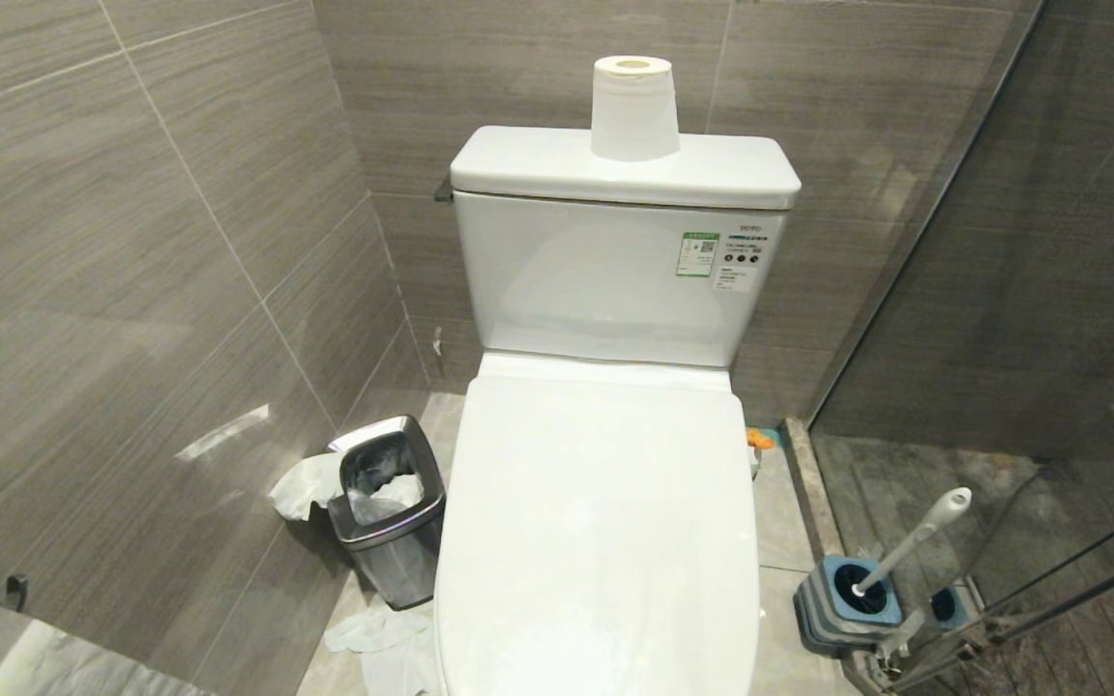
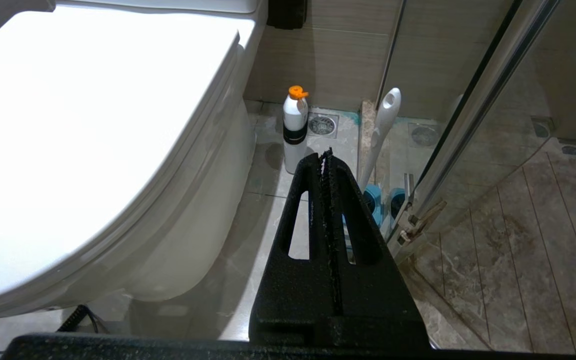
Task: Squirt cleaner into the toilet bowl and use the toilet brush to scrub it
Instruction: Use the left hand to lift the toilet lid slightly
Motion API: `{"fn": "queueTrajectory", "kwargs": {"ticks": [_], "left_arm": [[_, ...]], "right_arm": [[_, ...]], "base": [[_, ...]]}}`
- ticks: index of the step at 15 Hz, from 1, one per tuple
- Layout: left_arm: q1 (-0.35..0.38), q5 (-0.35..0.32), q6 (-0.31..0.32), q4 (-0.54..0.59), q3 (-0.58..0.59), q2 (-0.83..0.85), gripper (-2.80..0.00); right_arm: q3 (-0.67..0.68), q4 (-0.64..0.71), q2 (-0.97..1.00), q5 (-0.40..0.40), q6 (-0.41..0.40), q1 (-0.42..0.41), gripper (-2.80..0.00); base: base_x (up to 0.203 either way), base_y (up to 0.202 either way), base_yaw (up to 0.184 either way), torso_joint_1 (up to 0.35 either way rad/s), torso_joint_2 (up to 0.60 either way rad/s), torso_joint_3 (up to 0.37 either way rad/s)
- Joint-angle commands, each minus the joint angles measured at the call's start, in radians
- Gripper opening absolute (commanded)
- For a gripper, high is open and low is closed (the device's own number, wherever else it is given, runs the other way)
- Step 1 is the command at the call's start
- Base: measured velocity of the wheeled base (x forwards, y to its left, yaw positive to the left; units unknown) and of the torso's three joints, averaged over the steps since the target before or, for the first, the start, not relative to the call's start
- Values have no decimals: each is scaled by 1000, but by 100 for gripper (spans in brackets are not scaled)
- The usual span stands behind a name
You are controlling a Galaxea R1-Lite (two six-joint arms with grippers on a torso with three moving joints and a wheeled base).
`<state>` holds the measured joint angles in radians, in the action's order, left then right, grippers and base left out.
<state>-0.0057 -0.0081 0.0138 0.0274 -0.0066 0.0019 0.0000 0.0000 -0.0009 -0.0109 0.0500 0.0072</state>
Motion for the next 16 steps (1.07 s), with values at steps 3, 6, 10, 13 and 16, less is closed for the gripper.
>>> {"fn": "queueTrajectory", "kwargs": {"ticks": [3,6,10,13,16], "left_arm": [[0,-4,21,7,-3,0,-280],[0,-24,100,3,1,0,-280],[0,-53,147,3,1,0,-280],[0,-10,18,3,-1,0,-280],[0,-14,43,2,0,0,-280]], "right_arm": [[0,0,1,0,1,0,-280],[0,0,1,0,1,0,-280],[0,0,1,0,1,0,-280],[0,0,1,0,1,0,-280],[0,0,1,0,1,0,-280]], "base": [[0,0,0,0,0,0],[0,0,0,0,0,0],[0,0,0,0,0,0],[0,0,0,0,0,0],[0,0,0,0,0,0]]}}
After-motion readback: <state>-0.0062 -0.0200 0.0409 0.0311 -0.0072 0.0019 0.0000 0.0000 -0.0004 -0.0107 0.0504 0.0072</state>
